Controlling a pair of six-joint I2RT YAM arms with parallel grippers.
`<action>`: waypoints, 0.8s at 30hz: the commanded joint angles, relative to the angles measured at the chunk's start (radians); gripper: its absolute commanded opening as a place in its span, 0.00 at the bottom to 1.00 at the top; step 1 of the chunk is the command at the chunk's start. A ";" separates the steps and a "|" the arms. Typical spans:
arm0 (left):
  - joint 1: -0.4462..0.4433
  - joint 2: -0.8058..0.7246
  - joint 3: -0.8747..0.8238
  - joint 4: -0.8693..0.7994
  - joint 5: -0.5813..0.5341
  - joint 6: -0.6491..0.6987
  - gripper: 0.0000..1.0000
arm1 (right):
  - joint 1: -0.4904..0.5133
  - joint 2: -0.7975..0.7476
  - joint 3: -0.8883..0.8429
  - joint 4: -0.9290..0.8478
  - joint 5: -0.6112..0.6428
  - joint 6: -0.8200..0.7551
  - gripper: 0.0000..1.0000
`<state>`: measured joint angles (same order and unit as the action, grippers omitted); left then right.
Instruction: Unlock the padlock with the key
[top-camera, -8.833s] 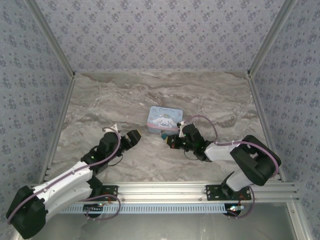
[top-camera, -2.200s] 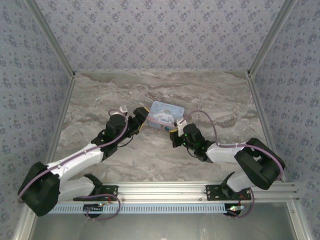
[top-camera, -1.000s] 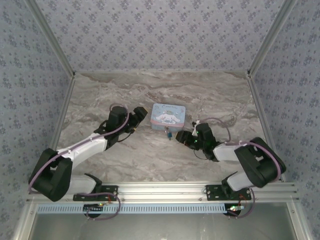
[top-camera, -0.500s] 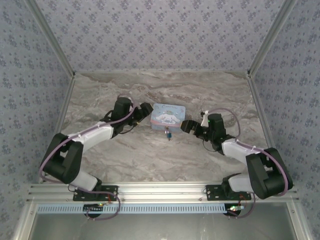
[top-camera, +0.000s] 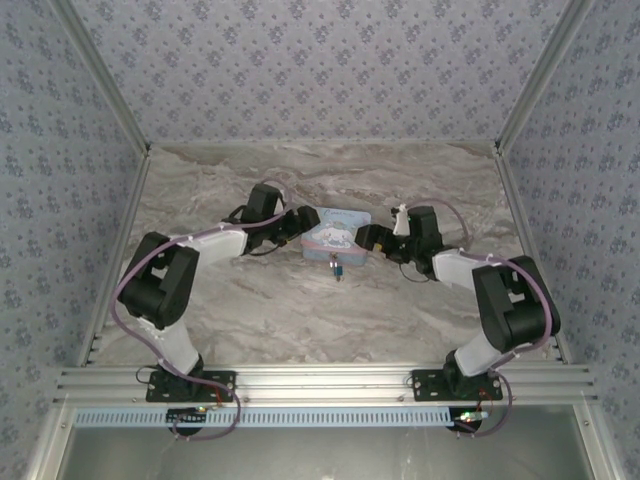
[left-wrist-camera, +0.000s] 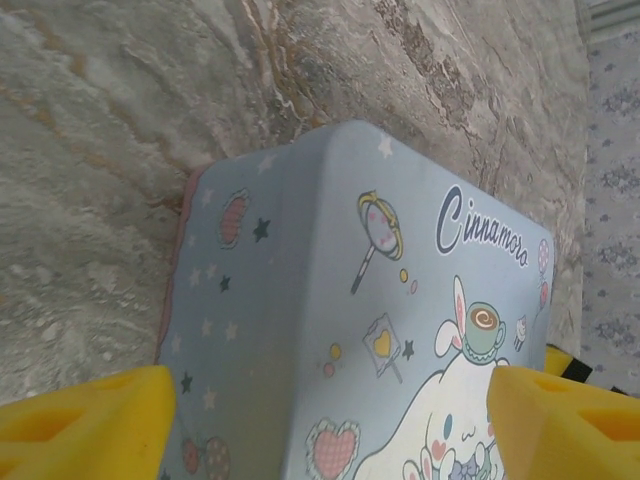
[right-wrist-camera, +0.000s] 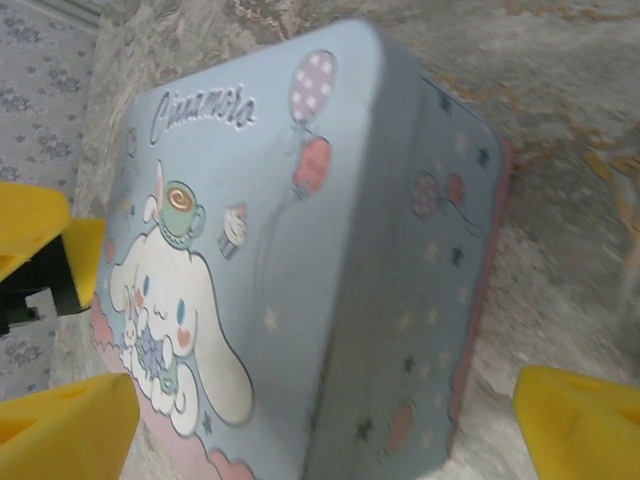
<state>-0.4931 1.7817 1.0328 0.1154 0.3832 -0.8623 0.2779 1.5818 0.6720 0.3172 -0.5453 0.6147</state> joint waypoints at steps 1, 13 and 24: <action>-0.013 0.024 0.040 -0.009 0.061 0.036 0.78 | 0.017 0.044 0.061 -0.016 -0.068 -0.046 0.94; -0.055 -0.063 -0.074 0.043 0.042 0.007 0.77 | 0.059 0.114 0.189 -0.100 -0.103 -0.140 0.91; -0.107 -0.207 -0.266 0.126 -0.079 -0.087 0.78 | 0.023 0.104 0.233 -0.153 -0.020 -0.212 0.98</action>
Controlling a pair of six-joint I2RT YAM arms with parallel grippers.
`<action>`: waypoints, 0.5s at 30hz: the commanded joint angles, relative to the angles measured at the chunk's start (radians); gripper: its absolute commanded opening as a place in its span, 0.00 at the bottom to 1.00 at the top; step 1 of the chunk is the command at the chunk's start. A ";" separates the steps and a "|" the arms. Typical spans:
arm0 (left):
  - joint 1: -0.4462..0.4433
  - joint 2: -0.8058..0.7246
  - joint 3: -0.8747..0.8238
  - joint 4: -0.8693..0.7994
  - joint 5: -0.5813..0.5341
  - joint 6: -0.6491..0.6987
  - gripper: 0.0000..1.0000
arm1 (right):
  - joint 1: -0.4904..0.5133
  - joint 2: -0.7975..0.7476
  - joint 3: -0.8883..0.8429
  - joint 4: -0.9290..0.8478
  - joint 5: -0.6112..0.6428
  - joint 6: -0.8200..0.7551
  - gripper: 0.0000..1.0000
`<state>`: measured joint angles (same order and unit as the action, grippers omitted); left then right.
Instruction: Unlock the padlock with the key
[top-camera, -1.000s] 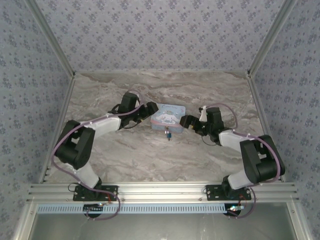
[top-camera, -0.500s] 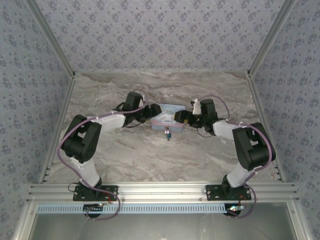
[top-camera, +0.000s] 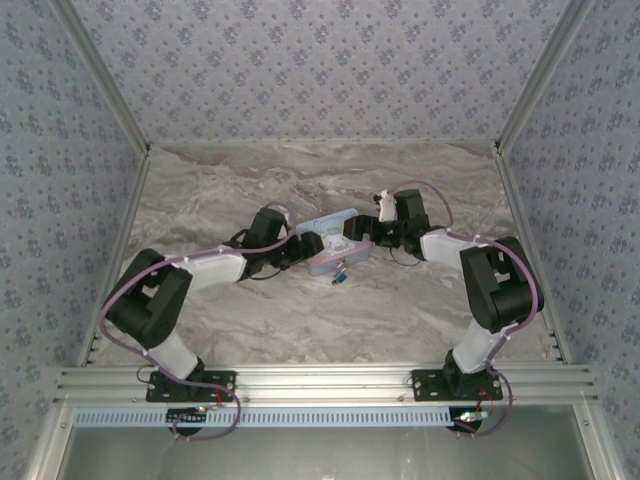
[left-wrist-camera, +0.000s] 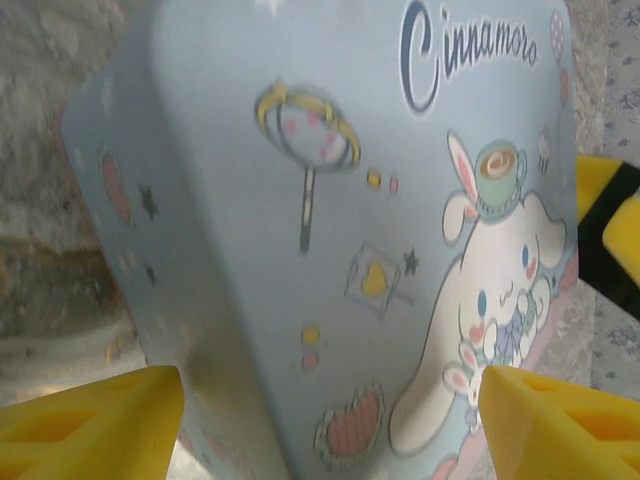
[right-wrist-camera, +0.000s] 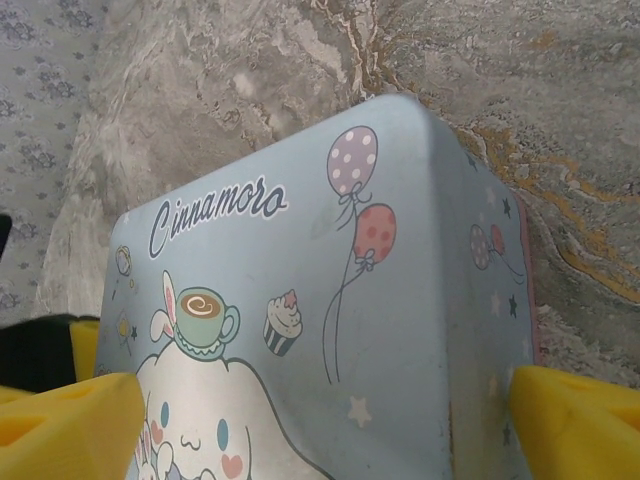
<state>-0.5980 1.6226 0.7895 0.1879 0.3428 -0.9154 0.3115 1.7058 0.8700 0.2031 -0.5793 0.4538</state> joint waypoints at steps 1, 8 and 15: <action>-0.003 -0.064 -0.031 0.048 -0.054 -0.034 0.78 | -0.021 -0.028 0.036 -0.053 0.025 -0.058 1.00; -0.002 -0.211 -0.070 -0.016 -0.205 -0.004 0.81 | -0.088 -0.155 -0.004 -0.156 0.112 -0.105 1.00; 0.024 -0.388 -0.065 -0.050 -0.383 0.034 0.87 | -0.085 -0.347 -0.134 -0.163 0.125 -0.060 1.00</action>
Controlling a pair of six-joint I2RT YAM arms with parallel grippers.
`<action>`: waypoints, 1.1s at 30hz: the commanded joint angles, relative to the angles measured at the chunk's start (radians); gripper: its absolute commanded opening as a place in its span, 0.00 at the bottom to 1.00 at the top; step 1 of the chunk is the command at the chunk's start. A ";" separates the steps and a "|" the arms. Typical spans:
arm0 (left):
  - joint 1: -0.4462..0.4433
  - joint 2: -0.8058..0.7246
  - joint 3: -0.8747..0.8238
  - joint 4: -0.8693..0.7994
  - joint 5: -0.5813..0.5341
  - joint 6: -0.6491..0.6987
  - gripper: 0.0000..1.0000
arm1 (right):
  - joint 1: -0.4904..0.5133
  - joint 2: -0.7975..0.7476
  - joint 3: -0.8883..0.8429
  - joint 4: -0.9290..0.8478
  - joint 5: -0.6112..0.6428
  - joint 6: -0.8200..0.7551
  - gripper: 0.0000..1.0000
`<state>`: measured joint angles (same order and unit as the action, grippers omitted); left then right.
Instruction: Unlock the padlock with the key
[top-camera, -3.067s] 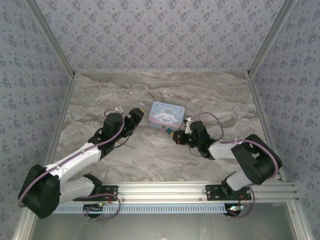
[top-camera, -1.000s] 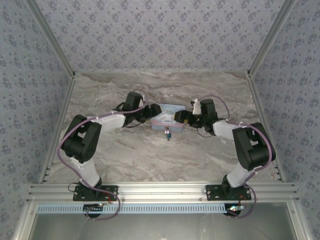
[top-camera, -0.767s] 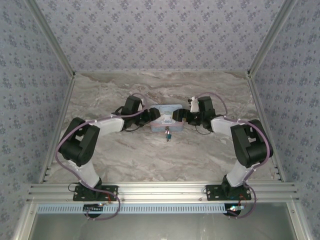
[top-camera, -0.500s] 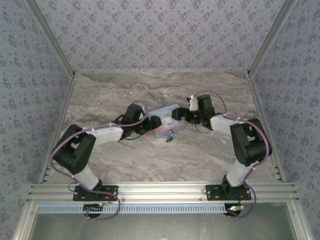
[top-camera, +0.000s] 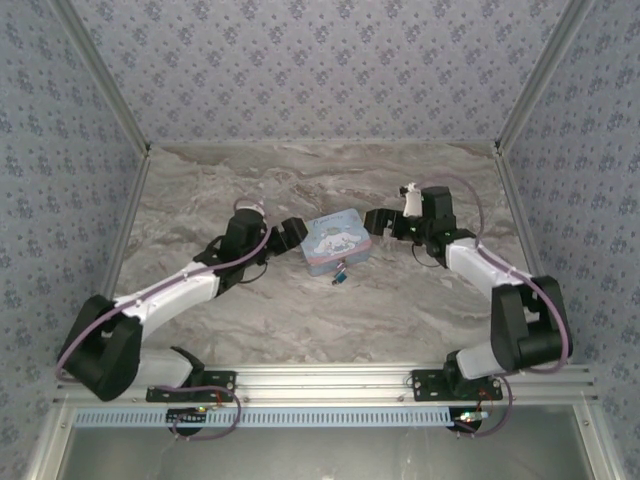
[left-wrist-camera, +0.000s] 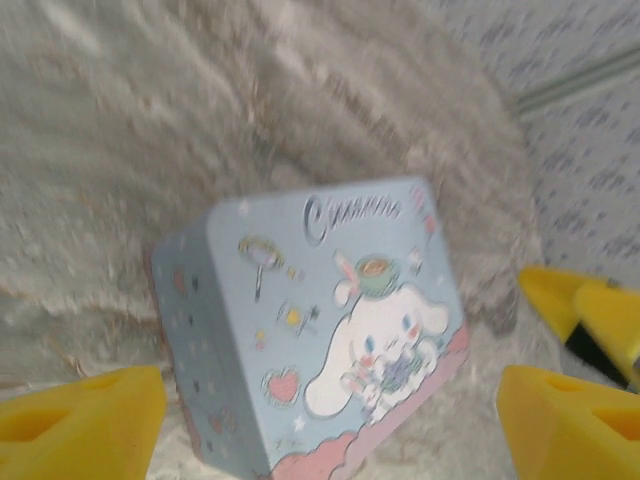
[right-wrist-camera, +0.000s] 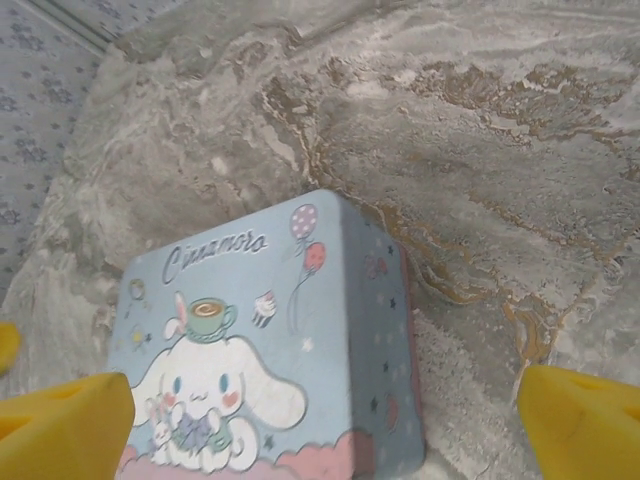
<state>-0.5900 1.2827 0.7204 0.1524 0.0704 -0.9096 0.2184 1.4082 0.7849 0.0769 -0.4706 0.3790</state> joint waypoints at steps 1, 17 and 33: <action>0.024 -0.065 0.010 -0.003 -0.124 0.036 0.87 | 0.014 -0.079 -0.076 -0.027 0.018 0.028 1.00; 0.018 -0.092 -0.045 0.203 0.149 0.260 0.88 | 0.204 -0.409 -0.403 0.150 0.116 0.242 0.93; -0.010 -0.033 0.022 0.040 0.146 0.380 0.89 | 0.251 -0.186 -0.438 0.477 0.087 0.280 0.78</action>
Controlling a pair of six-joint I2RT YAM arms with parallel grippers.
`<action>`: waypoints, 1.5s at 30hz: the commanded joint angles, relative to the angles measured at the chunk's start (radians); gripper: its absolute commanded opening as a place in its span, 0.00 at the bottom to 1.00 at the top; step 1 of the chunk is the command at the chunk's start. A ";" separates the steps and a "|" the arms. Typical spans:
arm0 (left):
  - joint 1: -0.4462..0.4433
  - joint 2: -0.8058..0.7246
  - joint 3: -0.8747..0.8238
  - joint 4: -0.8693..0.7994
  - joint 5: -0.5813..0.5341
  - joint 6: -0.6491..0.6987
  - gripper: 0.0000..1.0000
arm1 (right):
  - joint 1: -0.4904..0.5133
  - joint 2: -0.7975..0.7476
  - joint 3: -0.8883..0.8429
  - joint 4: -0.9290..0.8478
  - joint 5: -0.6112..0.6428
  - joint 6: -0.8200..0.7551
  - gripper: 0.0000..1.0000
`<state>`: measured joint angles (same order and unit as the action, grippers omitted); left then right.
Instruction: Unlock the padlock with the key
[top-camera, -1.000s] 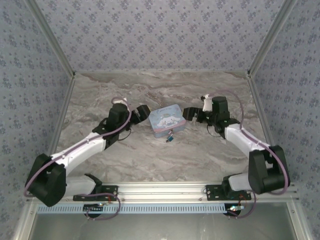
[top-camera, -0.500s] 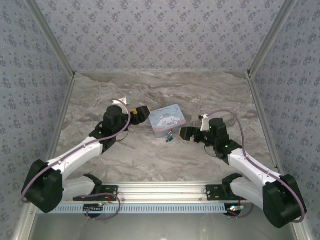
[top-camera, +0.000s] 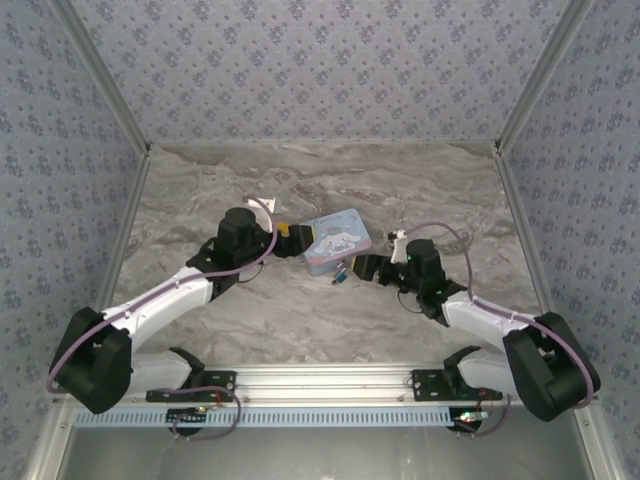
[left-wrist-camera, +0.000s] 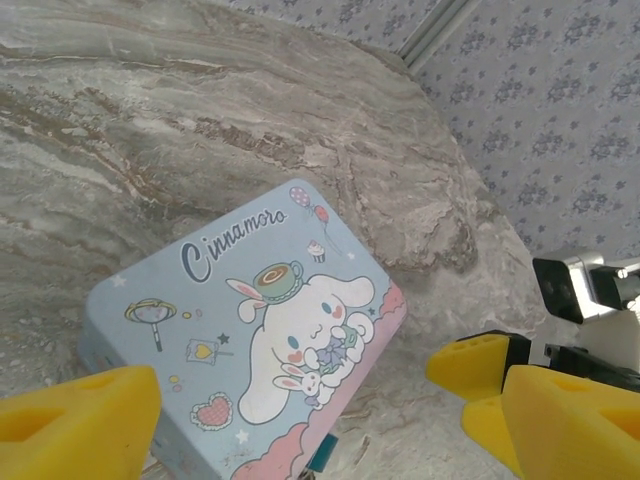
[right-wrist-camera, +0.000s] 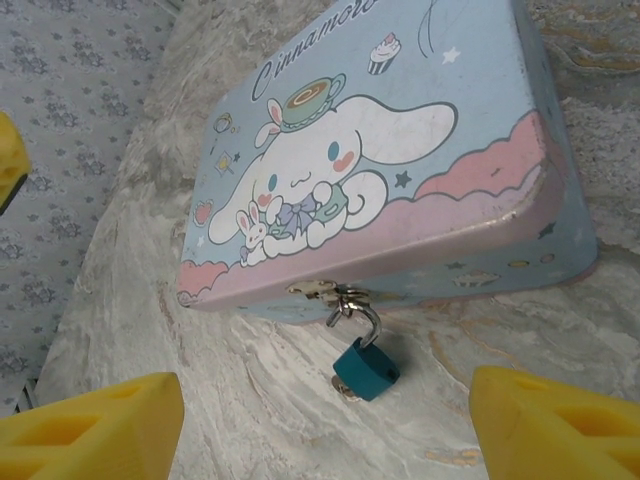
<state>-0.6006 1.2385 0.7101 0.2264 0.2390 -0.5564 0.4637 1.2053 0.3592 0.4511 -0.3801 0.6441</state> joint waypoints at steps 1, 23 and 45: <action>0.001 0.021 0.037 -0.046 -0.035 0.026 0.89 | 0.006 0.029 -0.017 0.118 -0.002 0.019 0.78; 0.024 0.215 0.079 -0.092 -0.087 -0.066 0.89 | 0.121 0.293 -0.008 0.309 0.081 0.014 0.70; 0.055 0.309 0.112 -0.154 -0.061 -0.131 0.90 | 0.125 0.435 0.007 0.473 0.071 0.002 0.60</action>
<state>-0.5514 1.5417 0.7902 0.0975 0.1684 -0.6758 0.5877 1.6176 0.3515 0.8818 -0.3061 0.6586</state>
